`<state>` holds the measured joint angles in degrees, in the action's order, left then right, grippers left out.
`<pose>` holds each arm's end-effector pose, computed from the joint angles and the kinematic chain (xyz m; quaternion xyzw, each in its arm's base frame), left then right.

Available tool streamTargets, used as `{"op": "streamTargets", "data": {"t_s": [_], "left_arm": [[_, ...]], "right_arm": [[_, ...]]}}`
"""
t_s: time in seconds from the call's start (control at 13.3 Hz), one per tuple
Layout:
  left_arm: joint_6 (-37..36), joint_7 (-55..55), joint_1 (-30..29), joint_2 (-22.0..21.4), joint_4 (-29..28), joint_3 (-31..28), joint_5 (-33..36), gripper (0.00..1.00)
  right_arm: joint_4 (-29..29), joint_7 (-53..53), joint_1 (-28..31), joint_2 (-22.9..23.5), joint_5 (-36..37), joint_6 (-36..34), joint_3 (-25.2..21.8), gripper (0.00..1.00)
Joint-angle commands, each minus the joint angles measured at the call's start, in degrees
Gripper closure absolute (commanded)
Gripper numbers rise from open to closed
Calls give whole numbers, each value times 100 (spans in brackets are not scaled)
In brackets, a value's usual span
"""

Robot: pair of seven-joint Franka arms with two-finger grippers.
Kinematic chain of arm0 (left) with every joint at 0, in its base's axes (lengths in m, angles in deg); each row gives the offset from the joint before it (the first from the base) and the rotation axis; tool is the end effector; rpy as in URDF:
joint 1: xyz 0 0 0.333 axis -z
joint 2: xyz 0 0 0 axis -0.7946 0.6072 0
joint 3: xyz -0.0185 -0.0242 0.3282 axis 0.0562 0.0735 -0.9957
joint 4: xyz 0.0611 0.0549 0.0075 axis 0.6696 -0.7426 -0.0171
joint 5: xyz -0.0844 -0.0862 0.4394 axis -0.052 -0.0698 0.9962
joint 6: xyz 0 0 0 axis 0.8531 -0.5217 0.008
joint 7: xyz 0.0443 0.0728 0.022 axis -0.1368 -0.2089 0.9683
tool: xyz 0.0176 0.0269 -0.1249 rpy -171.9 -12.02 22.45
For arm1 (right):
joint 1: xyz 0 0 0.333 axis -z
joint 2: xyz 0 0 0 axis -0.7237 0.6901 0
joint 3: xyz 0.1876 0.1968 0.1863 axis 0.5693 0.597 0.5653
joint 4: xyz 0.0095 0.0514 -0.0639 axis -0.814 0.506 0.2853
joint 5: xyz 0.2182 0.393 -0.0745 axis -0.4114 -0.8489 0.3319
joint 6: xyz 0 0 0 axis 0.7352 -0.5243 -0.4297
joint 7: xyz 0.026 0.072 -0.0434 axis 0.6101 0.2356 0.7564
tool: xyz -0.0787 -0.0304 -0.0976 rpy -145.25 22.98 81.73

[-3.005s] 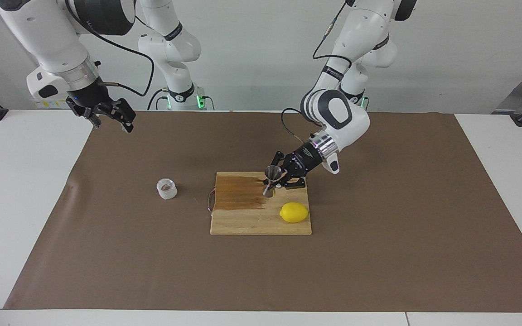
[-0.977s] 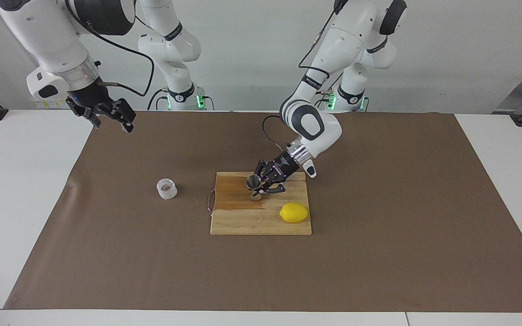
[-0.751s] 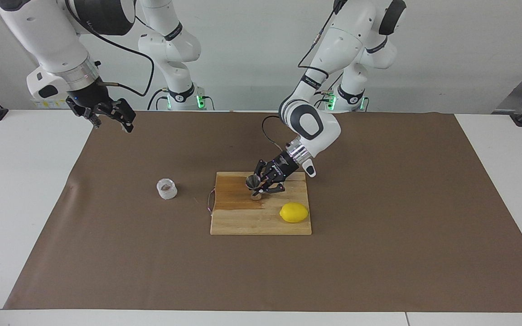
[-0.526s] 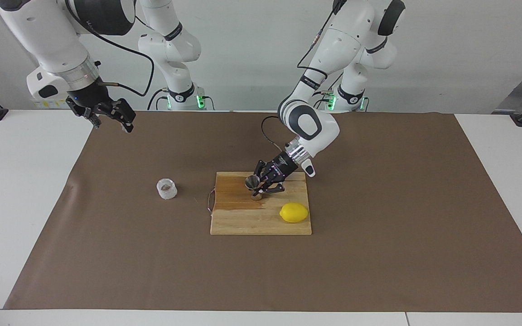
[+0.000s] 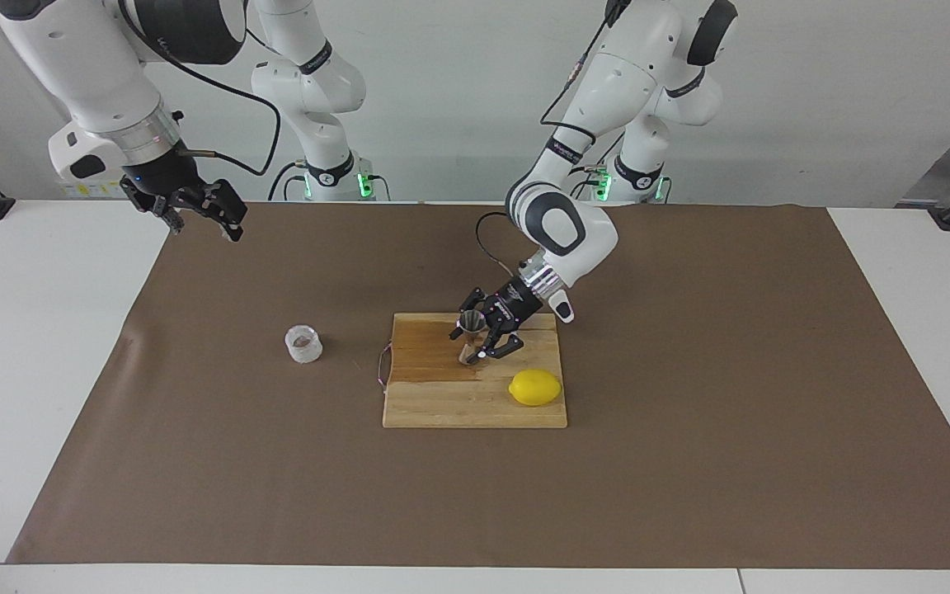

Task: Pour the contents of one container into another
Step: 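Open the left gripper and release the jigger on the board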

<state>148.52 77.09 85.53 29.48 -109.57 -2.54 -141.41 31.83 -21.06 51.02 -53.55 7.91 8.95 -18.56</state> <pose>0.5374 -0.4276 0.2290 0.4287 0.7423 -0.2774 0.4339 0.6235 -0.0291 0.6068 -0.9943 0.1022 0.0254 0.0131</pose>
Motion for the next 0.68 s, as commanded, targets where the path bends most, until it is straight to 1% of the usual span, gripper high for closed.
{"op": "streamTargets", "data": {"t_s": [0.0,0.3,0.38,0.6], "left_arm": [[125,-144,74,26,74,-43,-111,0],[143,-434,-31,-88,39,-35,-85,0],[204,-443,-31,-201,-40,-35,-76,0],[432,-934,4,-561,-373,-35,-58,0]], "right_arm": [[-8,105,62,-36,-123,-58,17,0],[-8,97,62,-36,-123,-58,17,0],[-8,97,62,-36,-123,-58,17,0],[-8,97,62,-36,-123,-67,17,0]]}}
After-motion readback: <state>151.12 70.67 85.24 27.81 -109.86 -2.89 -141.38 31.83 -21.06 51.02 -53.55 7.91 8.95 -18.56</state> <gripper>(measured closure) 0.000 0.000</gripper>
